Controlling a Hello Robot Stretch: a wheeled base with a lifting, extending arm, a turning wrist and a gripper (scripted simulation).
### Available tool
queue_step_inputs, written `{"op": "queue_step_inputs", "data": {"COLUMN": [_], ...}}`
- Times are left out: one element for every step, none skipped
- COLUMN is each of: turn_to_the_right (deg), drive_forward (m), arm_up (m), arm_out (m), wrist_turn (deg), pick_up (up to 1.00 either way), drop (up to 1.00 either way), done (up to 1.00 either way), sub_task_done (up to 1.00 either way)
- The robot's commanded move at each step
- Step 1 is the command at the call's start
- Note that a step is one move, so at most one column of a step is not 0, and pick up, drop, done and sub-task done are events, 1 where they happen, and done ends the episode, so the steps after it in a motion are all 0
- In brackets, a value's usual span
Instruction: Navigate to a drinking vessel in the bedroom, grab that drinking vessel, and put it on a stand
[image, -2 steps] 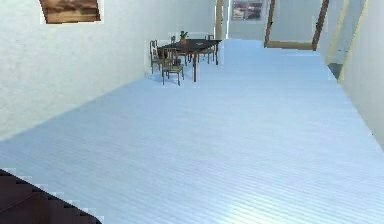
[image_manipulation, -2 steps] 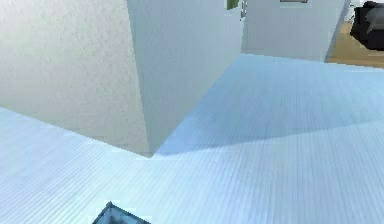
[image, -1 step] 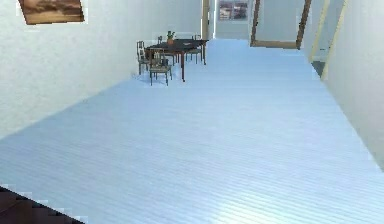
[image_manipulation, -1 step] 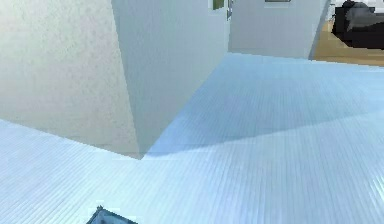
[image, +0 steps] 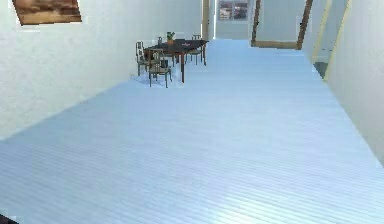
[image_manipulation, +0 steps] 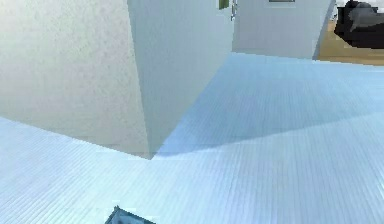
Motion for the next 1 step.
{"op": "queue_step_inputs", "data": {"turn_to_the_right": [21.0], "drive_forward": [0.0], "arm_up": [0.0], "arm_out": [0.0], "wrist_turn": [0.0], "pick_up": [0.0], "drop": [0.0], "done": [0.0], "sub_task_done": [0.0]}}
